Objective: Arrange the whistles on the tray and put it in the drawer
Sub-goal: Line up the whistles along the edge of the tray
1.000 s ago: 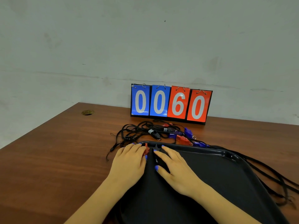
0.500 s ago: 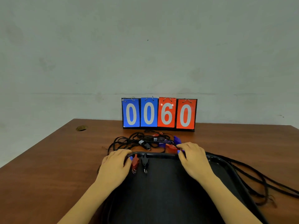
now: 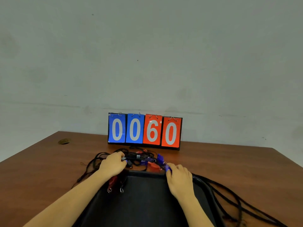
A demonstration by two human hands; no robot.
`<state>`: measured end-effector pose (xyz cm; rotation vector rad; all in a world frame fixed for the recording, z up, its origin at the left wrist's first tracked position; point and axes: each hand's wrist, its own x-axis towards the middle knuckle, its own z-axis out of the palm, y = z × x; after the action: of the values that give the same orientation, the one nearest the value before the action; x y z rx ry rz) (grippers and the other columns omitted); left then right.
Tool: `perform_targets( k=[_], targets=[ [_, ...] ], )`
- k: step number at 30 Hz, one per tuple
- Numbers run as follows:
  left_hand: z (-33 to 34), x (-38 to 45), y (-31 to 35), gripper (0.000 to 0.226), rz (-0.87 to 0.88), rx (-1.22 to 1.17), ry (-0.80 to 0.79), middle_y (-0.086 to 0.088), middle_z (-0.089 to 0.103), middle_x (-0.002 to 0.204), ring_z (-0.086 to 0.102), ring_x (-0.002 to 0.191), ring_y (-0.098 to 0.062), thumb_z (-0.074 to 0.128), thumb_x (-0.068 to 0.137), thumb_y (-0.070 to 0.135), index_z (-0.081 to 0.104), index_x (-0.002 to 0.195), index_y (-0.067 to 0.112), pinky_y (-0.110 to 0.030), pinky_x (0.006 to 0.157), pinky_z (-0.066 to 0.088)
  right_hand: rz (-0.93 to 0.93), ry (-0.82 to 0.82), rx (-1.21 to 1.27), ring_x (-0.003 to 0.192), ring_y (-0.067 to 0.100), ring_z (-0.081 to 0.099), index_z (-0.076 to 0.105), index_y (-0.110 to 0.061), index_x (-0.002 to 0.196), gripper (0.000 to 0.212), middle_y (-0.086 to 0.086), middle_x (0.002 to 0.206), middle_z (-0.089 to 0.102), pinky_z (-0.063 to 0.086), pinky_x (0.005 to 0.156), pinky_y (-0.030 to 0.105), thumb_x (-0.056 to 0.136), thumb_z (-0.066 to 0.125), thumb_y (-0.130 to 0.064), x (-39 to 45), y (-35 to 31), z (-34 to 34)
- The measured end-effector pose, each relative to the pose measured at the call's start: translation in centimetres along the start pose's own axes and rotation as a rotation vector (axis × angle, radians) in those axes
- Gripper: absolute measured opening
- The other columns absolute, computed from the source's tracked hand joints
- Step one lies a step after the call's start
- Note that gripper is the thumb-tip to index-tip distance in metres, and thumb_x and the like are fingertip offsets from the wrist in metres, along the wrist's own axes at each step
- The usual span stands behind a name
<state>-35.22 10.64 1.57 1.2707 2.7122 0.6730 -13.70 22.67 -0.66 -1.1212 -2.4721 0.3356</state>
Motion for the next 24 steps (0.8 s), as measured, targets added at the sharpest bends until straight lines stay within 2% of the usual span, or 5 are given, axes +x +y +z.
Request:
perform_targets(
  k=[5,10,15,18,24],
  targets=[
    [1.1,1.4,1.4,0.051,-0.029,0.065,-0.036,-0.002,0.055,0.117,0.053,0.105,-0.018,0.060,0.081,0.047,0.052,0.121,0.016,-0.033,0.086,0.048,0.100,0.075,0.007,0.111,0.017,0.051,0.046,-0.024,0.132,0.037,-0.001,0.120,0.056,0.037,0.098,0.029,0.098,0.034,-0.034,0.5,1.0,-0.1],
    [1.4,2.0,1.8,0.040,-0.006,-0.028,-0.025,-0.007,0.061,0.109,0.057,0.095,-0.019,0.065,0.082,0.015,0.053,0.120,0.010,-0.027,0.082,0.047,0.173,0.110,0.100,0.101,0.012,0.054,0.057,-0.023,0.116,0.026,-0.003,0.112,0.060,0.044,0.091,0.027,0.093,0.049,-0.031,1.0,1.0,-0.3],
    [0.5,1.4,2.3,0.042,0.031,-0.173,0.028,-0.001,0.061,0.094,0.058,0.081,-0.012,0.069,0.079,0.012,0.054,0.118,0.011,-0.015,0.066,0.045,0.194,0.180,0.133,0.095,0.014,0.062,0.053,-0.019,0.117,0.024,-0.002,0.104,0.065,0.045,0.099,0.035,0.097,0.044,-0.028,1.1,0.5,-0.6],
    [-0.1,0.5,2.9,0.038,0.104,-0.205,0.061,0.000,0.061,0.099,0.055,0.084,-0.009,0.067,0.081,0.015,0.055,0.118,0.013,-0.010,0.064,0.040,0.230,0.219,0.278,0.095,0.015,0.063,0.051,-0.017,0.122,0.027,0.001,0.104,0.066,0.044,0.102,0.040,0.097,0.045,-0.023,1.2,0.4,-0.9],
    [-1.6,-2.6,4.9,0.026,0.224,-0.320,0.075,0.009,0.060,0.094,0.057,0.085,-0.006,0.065,0.083,0.016,0.056,0.106,0.026,-0.008,0.064,0.042,0.220,0.294,0.667,0.110,0.013,0.054,0.059,-0.016,0.121,0.030,0.002,0.121,0.058,0.043,0.092,0.023,0.091,0.056,-0.013,1.1,0.0,-1.4]
  ],
)
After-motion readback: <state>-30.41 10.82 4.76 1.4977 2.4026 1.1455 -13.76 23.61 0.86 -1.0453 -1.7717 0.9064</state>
